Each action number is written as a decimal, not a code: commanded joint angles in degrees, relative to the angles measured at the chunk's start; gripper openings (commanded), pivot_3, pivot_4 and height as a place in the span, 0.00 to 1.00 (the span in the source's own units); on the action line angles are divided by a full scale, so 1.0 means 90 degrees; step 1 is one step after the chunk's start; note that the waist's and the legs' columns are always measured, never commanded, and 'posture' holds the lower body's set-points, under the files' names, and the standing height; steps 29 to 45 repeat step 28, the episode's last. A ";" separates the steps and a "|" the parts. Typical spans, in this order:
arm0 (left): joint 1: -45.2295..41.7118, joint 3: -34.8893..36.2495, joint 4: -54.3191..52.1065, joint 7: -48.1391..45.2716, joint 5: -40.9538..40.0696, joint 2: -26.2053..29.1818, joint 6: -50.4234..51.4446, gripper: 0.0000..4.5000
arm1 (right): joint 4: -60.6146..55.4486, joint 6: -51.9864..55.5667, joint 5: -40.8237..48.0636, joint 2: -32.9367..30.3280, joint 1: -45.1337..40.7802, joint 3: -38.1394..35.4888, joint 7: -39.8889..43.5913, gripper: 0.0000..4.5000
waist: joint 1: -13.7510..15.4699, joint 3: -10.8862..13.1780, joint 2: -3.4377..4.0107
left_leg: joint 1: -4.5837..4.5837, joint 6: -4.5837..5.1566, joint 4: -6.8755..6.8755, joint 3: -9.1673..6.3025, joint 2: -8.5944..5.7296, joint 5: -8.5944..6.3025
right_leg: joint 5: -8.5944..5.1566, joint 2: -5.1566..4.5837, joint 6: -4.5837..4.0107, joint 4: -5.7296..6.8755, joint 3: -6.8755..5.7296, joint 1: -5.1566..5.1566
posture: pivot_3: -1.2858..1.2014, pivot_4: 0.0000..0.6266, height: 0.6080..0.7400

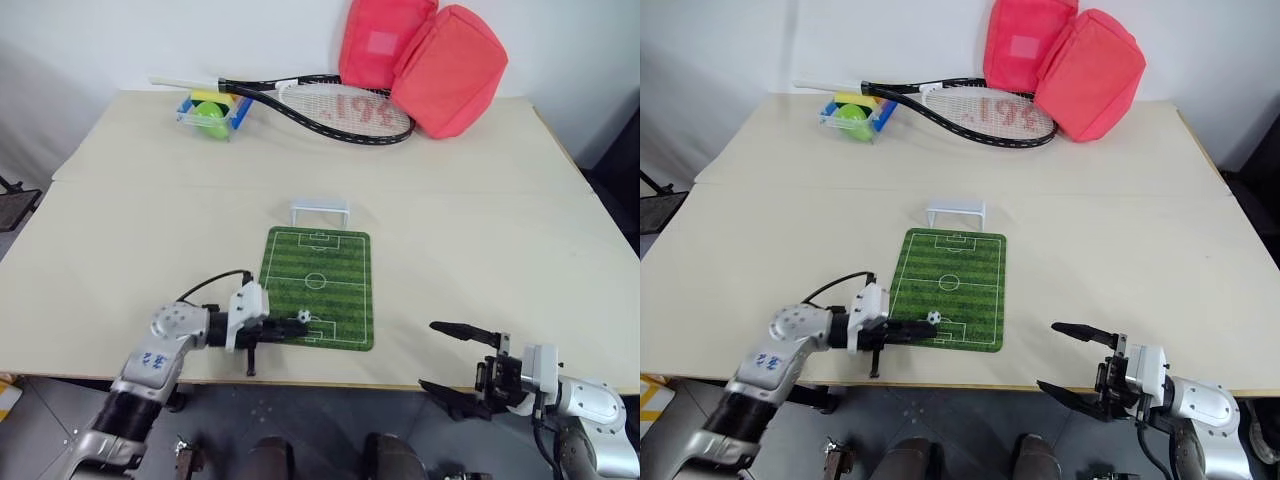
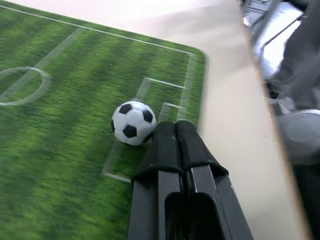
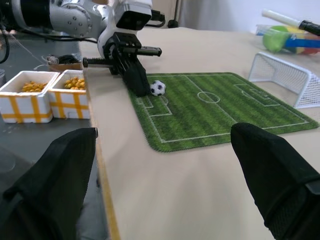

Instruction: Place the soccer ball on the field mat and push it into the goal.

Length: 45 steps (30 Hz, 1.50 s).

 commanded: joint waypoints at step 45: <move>0.2959 0.4387 -0.1106 0.1161 -0.1619 0.1030 -0.0591 0.00 | 0.0427 0.0022 -0.0267 0.0676 -0.1228 -0.0252 -0.2232 1.00 | -0.0068 0.0005 0.0008 | -0.0003 0.0005 -0.0014 0.0008 0.0014 -0.0016 | 0.0011 0.0011 0.0003 -0.0028 0.0009 -0.0005 | 0.52 0.24 1.00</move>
